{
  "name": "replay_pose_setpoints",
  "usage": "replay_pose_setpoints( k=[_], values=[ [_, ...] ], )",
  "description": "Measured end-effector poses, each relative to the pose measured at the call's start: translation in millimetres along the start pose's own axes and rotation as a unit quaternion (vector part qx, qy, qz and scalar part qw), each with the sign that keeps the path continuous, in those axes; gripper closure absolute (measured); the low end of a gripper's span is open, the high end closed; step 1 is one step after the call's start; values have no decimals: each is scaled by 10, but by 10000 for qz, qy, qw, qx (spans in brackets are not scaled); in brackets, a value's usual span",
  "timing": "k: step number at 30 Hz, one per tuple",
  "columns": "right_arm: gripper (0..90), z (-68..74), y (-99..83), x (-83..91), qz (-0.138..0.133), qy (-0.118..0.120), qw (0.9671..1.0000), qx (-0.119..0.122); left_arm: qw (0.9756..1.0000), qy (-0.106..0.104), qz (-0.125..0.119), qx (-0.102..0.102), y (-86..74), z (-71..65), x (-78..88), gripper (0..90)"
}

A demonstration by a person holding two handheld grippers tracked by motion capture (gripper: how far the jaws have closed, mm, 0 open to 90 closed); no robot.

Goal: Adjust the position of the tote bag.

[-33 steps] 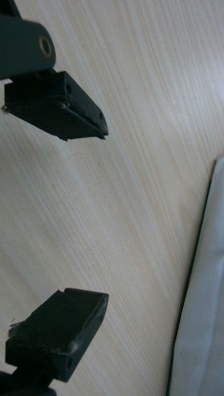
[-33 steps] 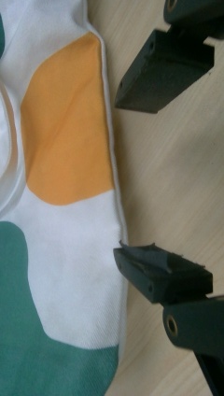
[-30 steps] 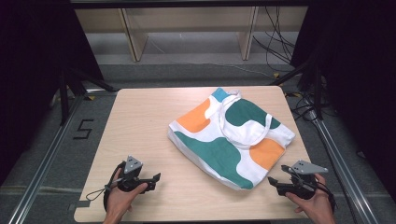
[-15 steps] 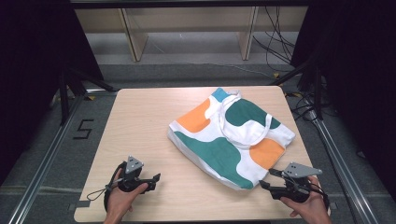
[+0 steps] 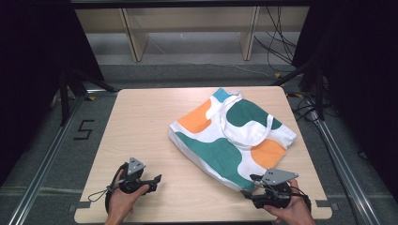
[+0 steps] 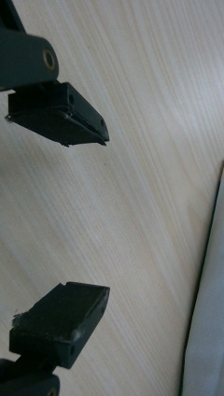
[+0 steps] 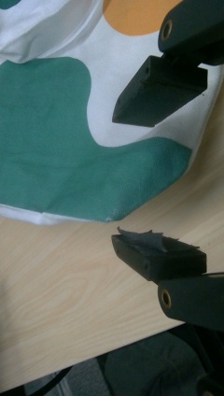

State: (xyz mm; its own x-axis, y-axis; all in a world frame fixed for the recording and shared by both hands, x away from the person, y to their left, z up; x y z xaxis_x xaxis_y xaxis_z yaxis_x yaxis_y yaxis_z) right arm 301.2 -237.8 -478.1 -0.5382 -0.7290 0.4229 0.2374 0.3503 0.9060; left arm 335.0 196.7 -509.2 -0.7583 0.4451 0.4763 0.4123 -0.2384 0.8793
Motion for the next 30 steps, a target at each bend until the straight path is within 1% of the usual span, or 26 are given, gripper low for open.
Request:
replay_pose_setpoints(
  k=[3,4,5,6,7,8,9,10,11,12,13,14,15,17,18,19,21,22,23,24,25,26,27,28,29,30],
  values=[
    [377,19,-8,-55,183,-87,9997,109,10000,-1,-10,-23,-2,-3,-6,210],
    [398,15,-14,-76,227,-107,9995,202,9998,2,-140,119,-9,-20,-26,210],
    [431,9,-21,-96,252,-122,9993,239,9998,2,-140,119,-9,-20,-26,211],
    [476,-3,-27,-119,267,-98,9991,314,10000,-22,21,-10,-3,-1,-14,211],
    [476,-3,-27,-119,267,-98,9991,314,10000,-22,21,-10,-3,-1,-14,211],
    [627,-13,-33,-139,280,-188,9991,271,9998,33,-144,157,-9,-29,-38,211],
    [627,-13,-33,-139,280,-188,9991,271,9998,33,-144,157,-9,-29,-38,213],
    [737,-7,-24,-161,295,-174,9989,327,9999,-18,-126,110,-10,-22,-34,217],
    [784,-1,-21,-181,314,-189,9987,361,9999,-18,-126,110,-10,-22,-34,222],
    [809,5,-15,-198,327,-201,9985,402,9997,50,-147,173,-9,-31,-40,227],
    [834,10,-4,-215,316,-204,9983,438,9998,-23,-142,170,-7,-27,-34,230],
    [846,20,8,-233,295,-184,9984,450,10000,0,-37,39,3,-18,-14,232],
    [846,20,8,-233,295,-184,9984,450,10000,0,-37,39,3,-18,-14,233],
    [855,84,49,-338,302,-83,9984,477,9999,31,-58,81,4,-19,-14,233],
    [855,115,66,-389,275,8,9982,538,10000,1,32,-25,7,-3,0,233],
    [854,160,87,-430,287,44,9982,524,10000,1,32,-25,7,-3,0,233],
    [854,237,136,-546,258,250,9972,652,10000,-53,-5,25,9,-3,-1,233],
    [854,277,163,-610,245,314,9971,643,10000,-80,-11,29,10,-1,-2,233],
    [854,277,163,-610,245,314,9971,643,10000,-80,-11,29,10,-1,-2,233],
    [854,321,192,-663,296,327,9974,575,9997,-20,-165,195,5,-29,-22,233],
    [854,395,258,-832,254,551,9959,666,9998,5,-136,160,5,-22,-19,233],
    [854,424,280,-883,269,525,9963,625,10000,-63,4,-11,16,6,11,233],
    [854,457,310,-960,229,600,9960,626,9999,-86,-54,76,13,4,4,233],
    [855,488,337,-1038,249,672,9955,621,9998,-34,-120,171,8,-7,-5,232],
    [855,512,364,-1121,224,730,9947,692,9995,11,-218,210,4,-14,-14,232],
    [855,546,386,-1193,259,701,9953,621,9997,2,-161,186,6,-1,-7,231]
  ],
)
Point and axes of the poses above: each handheld gripper's, and its own axes: x roughly backward along the jaws, y roughly out of its top, z roughly to its left, the point moved 1 cm from there along -x, roughly forward along the jaws, and after that the axes turned 15 degrees about -z, right-handed, at the moved point
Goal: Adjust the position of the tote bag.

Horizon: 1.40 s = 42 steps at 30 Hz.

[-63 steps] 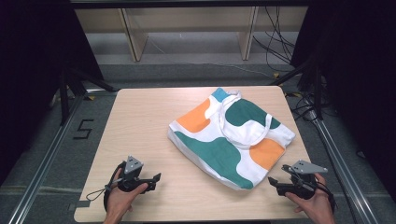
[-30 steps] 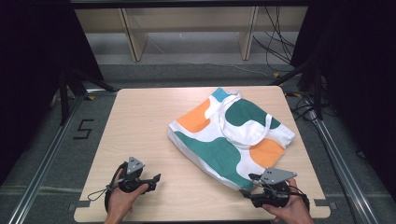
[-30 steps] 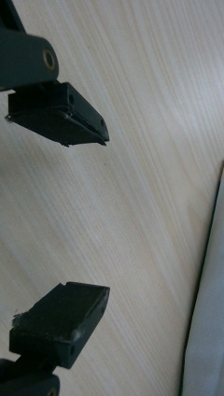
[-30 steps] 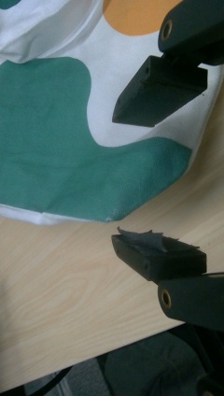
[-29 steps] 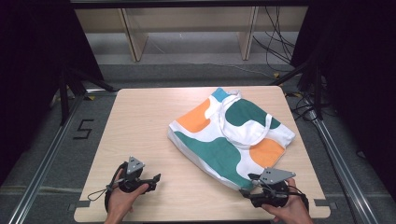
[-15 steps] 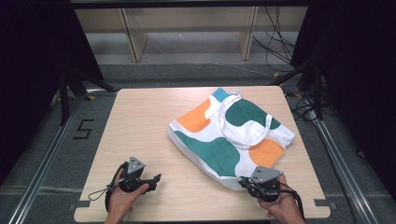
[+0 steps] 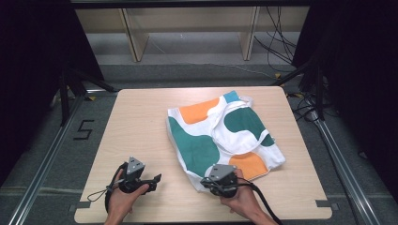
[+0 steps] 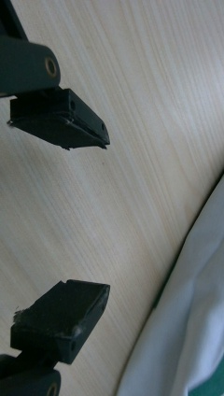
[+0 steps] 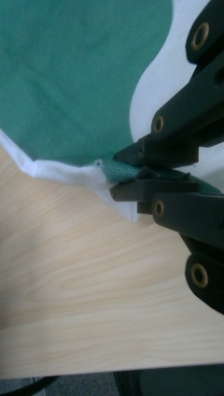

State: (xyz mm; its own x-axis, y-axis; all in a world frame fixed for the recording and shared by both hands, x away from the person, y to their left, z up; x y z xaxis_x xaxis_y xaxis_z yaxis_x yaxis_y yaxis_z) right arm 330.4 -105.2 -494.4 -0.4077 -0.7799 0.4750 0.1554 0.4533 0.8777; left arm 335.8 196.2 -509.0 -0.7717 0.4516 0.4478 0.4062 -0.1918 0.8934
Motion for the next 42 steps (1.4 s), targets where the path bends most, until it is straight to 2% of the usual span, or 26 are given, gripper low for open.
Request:
replay_pose_setpoints(
  k=[1,2,4,5,7,9,11,13,15,16,18,19,21,22,24,29,30,31,33,34,35,38,39,40,41,42],
  values=[
    [855,8,29,-86,-16,46,9999,96,9998,-9,157,-111,8,20,23,230],
    [855,31,58,-156,2,20,10000,9,10000,2,-10,21,2,11,1,228],
    [854,52,118,-297,-31,42,10000,17,9998,21,155,-93,8,38,25,226],
    [852,66,148,-363,-52,74,10000,-5,10000,32,12,86,-2,28,4,225],
    [838,91,191,-485,-108,79,9999,-76,9999,44,93,-49,3,59,20,224],
    [772,121,220,-564,-84,166,9996,-208,9999,70,-14,126,-5,55,0,223],
    [647,139,244,-573,-178,221,9993,-240,10000,51,61,-6,5,76,25,221],
    [548,126,285,-474,-102,316,9992,-210,10000,32,57,23,11,71,40,220],
    [473,99,313,-279,-189,192,9994,-233,9999,0,-7,105,9,40,41,220],
    [461,69,316,-160,-192,200,9992,-278,9999,-91,95,-10,18,36,55,221],
    [451,-31,301,94,-314,77,9990,-305,9997,-190,-51,166,34,-24,56,224],
    [451,-31,301,94,-314,77,9990,-305,9997,-190,-51,166,34,-24,56,222],
    [453,-195,262,334,-406,-265,9981,-389,9987,-232,-197,403,50,-104,66,219],
    [458,-393,179,559,-383,-694,9956,-508,9976,-417,-254,491,66,-163,94,221],
    [455,-579,60,752,-331,-1071,9915,-659,9941,-633,-406,786,92,-268,118,222],
    [448,-871,-220,1139,-181,-1764,9794,-962,9906,-1096,-418,710,173,-600,161,268],
    [446,-906,-265,1187,-168,-1825,9769,-1101,9897,-1138,-413,763,183,-664,153,267],
    [446,-906,-265,1187,-168,-1825,9769,-1101,9897,-1138,-413,763,183,-664,153,266],
    [432,-1012,-368,1309,-131,-2085,9703,-1219,9906,-1127,-344,699,190,-779,109,228],
    [432,-1012,-368,1309,-131,-2085,9703,-1219,9906,-1127,-344,699,190,-779,109,196],
    [431,-1046,-417,1365,-147,-2185,9672,-1284,9912,-1112,-248,676,189,-791,57,182],
    [419,-1079,-491,1419,-22,-2260,9638,-1412,9897,-1049,-295,928,184,-821,-39,179],
    [416,-1083,-522,1417,-20,-2307,9611,-1516,9904,-1052,-223,871,182,-824,-62,170],
    [413,-1103,-554,1411,-25,-2277,9617,-1528,9905,-1032,-254,878,182,-847,-90,158],
    [411,-1104,-573,1408,34,-2259,9604,-1632,9914,-1037,-135,786,181,-845,-103,150],
    [406,-1082,-587,1384,91,-2228,9560,-1905,9909,-990,-213,886,179,-881,-137,150]
  ],
)
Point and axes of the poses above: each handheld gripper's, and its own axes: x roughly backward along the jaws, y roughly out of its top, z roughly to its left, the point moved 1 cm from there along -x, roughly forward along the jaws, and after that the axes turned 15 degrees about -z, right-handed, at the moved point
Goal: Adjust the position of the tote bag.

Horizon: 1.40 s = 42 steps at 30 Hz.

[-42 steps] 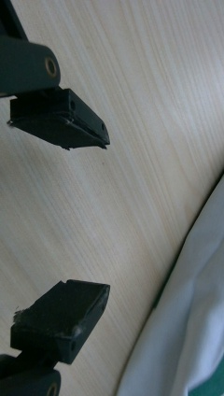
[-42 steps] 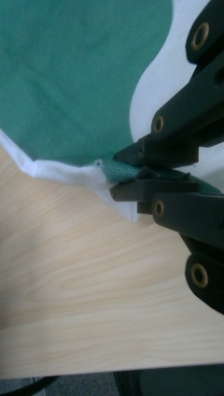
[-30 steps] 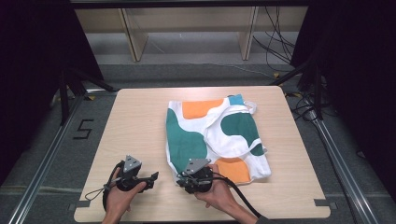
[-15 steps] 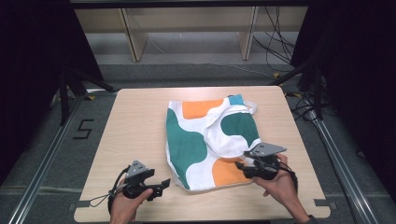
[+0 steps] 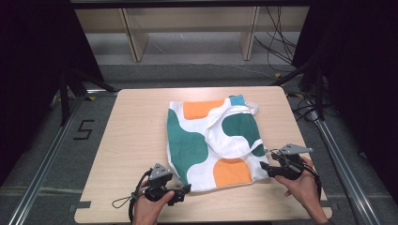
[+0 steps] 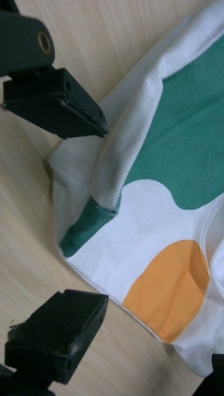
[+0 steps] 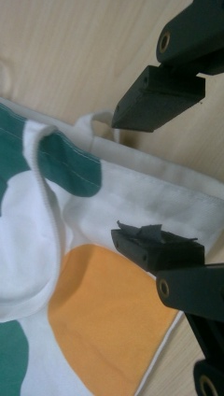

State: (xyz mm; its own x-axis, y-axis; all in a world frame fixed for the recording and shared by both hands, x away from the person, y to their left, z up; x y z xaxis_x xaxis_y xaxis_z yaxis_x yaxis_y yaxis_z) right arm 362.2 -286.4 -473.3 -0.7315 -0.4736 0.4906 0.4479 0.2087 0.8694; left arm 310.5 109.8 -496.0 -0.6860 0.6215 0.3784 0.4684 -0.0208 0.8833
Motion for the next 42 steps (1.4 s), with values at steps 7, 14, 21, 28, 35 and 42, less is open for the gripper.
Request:
replay_pose_setpoints(
  k=[7,14,21,28,35,42],
  values=[
    [531,-40,-55,-78,162,396,9990,91,9993,91,293,-221,2,21,-109,172],
    [832,8,-69,-53,22,778,9959,452,9985,97,54,-542,-10,134,-97,562],
    [869,279,-84,12,-51,1130,9923,510,9970,168,81,-754,39,403,-37,724],
    [868,960,-156,-20,-121,1893,9768,993,9940,681,54,-851,161,894,-52,779],
    [857,1560,-121,-253,-115,2401,9628,1238,9933,800,15,-837,398,1273,-417,814],
    [805,1874,-82,-553,3,2662,9552,1293,9936,830,3,-773,685,1466,-915,792]
  ],
)
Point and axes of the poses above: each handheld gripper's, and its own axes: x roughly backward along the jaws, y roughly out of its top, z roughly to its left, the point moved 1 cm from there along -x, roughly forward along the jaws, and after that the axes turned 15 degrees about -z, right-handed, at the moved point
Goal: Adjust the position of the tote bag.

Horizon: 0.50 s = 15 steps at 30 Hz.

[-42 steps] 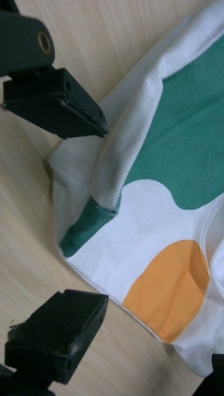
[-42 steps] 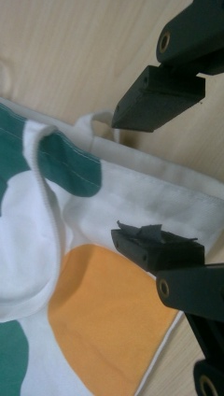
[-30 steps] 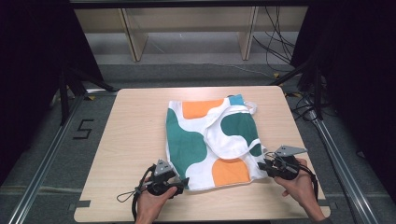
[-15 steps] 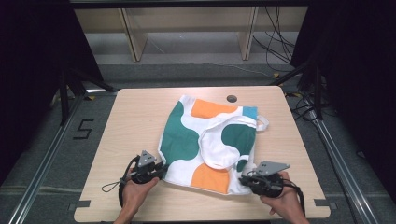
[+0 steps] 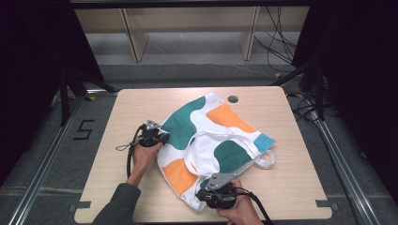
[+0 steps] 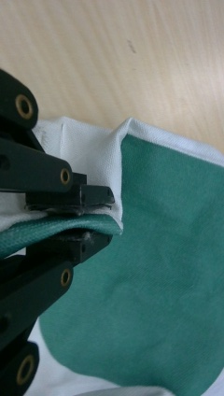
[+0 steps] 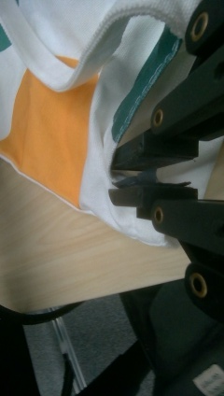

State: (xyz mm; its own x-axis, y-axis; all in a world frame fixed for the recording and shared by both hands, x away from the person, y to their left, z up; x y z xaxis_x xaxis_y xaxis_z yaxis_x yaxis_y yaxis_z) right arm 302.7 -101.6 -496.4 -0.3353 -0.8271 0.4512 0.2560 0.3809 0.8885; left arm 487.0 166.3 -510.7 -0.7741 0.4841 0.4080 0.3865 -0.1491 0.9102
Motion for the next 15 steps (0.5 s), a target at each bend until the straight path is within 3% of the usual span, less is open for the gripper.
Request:
replay_pose_setpoints(
  k=[1,3,6,7,8,11,12,13,14,15],
  values=[
    [780,1,12,-24,-54,-17,9999,-104,9999,25,-102,74,11,9,-19,782],
    [704,-2,38,-19,-42,84,9995,-297,9997,2,-76,220,21,28,12,710],
    [576,-4,77,103,-32,241,9990,-375,9981,89,5,605,42,51,181,493],
    [557,-13,83,159,-128,265,9991,-310,9981,89,5,605,42,51,181,427],
    [542,-30,95,244,-193,190,9991,-323,9962,204,-107,843,54,27,345,386],
    [532,-128,126,485,-426,37,9985,-335,9942,83,-106,1068,67,-90,595,340],
    [532,-128,126,485,-426,37,9985,-335,9942,83,-106,1068,67,-90,595,280],
    [530,-186,139,561,-499,-95,9984,-241,9948,69,-93,1010,63,-179,672,280],
    [518,-312,148,694,-597,-436,9969,-267,9987,7,82,501,40,-370,835,248],
    [514,-378,146,754,-637,-533,9959,-358,9989,38,74,454,24,-443,889,223]
  ],
)
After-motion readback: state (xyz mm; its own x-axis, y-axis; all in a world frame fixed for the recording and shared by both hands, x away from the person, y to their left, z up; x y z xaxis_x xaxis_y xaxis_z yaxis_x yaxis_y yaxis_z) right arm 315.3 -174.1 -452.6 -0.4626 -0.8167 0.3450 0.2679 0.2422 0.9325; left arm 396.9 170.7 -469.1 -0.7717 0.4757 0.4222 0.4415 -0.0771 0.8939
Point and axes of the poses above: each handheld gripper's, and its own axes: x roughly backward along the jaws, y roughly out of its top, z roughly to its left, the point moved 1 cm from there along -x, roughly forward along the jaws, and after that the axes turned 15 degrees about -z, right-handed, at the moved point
